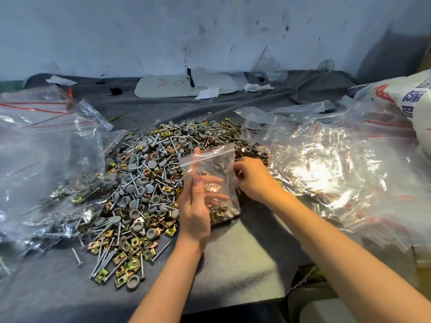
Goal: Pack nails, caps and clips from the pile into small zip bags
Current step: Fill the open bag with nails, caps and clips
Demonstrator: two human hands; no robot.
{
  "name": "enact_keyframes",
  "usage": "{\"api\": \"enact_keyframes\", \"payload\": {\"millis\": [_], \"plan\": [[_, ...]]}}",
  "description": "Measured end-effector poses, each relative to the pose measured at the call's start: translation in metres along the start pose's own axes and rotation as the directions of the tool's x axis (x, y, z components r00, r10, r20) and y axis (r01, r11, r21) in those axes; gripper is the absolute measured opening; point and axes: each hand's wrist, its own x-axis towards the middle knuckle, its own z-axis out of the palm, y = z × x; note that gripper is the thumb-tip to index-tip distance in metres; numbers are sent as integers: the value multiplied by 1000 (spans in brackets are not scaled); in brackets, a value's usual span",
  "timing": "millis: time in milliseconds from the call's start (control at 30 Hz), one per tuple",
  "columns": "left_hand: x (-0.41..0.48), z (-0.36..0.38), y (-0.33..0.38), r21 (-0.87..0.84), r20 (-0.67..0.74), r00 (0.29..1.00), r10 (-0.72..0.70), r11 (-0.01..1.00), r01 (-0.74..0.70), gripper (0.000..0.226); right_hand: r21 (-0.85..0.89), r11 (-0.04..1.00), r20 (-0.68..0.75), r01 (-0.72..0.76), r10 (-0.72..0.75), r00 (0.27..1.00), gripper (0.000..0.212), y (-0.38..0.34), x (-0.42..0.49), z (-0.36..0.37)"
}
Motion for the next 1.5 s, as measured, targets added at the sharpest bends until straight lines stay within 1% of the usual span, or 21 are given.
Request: {"api": "enact_keyframes", "payload": {"millis": [67,167,267,333,467,633,733,767,800,867,933,967,1000,1033,1100,1133,1200,1233,1367,1433,1500], "plan": [[0,0,-1,-5,-12,999,-39,999,39,37,-63,998,-40,-22,19,999,19,1,2,11],[1,-2,-7,23,-28,997,-68,997,69,55,-142,989,-47,-47,41,998,19,-4,4,15],[1,-3,-10,53,-16,999,-52,997,53,56,-212,975,-51,-70,60,997,19,-11,4,17],[1,-3,-10,62,-14,999,-46,997,47,56,-201,974,-56,-104,94,994,21,-15,6,18],[1,-3,-8,59,-14,998,-57,997,57,57,-162,975,-108,-152,135,985,12,-19,11,20],[1,-4,-6,77,-12,998,-59,995,59,54,-105,987,-117,-118,106,987,9,-15,9,19],[1,-3,-7,96,-14,998,-56,994,57,57,-54,995,-120,-85,78,990,10,-8,7,16],[1,-4,-6,107,-14,998,-54,993,56,59,-29,997,-119,-65,62,991,10,-6,6,15],[1,-4,-6,115,-11,998,-54,992,55,61,42,998,-140,-38,44,989,10,-5,4,11],[0,-3,-4,114,-7,999,-51,992,52,63,288,957,-244,29,44,969,15,-10,2,-8],[-1,-2,-1,94,-12,998,-60,994,61,63,487,851,-374,193,3,928,11,-24,-2,-38],[-2,-1,1,74,-12,998,-69,995,70,64,532,793,-415,297,-62,908,8,-32,-5,-54],[-2,-1,1,54,-9,997,-76,996,76,65,538,747,-433,391,-153,888,6,-39,-9,-67],[-2,0,1,37,-6,997,-77,996,77,67,510,734,-419,449,-245,875,6,-47,-13,-75],[-3,2,5,24,-4,998,-71,997,71,67,360,796,-326,486,-381,865,6,-58,-20,-80],[-3,3,7,19,-3,998,-57,998,57,58,270,834,-272,482,-414,869,6,-60,-21,-78],[-4,5,11,3,3,1000,-29,1000,29,35,157,875,-210,458,-424,881,8,-59,-23,-73],[-4,5,12,-3,3,1000,-23,1000,23,32,132,884,-210,448,-417,885,9,-56,-24,-71],[-3,5,13,-2,10,1000,-11,1000,11,34,99,911,-201,400,-376,905,10,-51,-23,-71],[-3,5,12,13,29,1000,-8,1000,7,38,110,911,-168,398,-378,910,8,-51,-23,-74],[-3,4,11,6,24,1000,-3,1000,3,33,120,907,-114,404,-392,913,7,-52,-25,-80]]}}
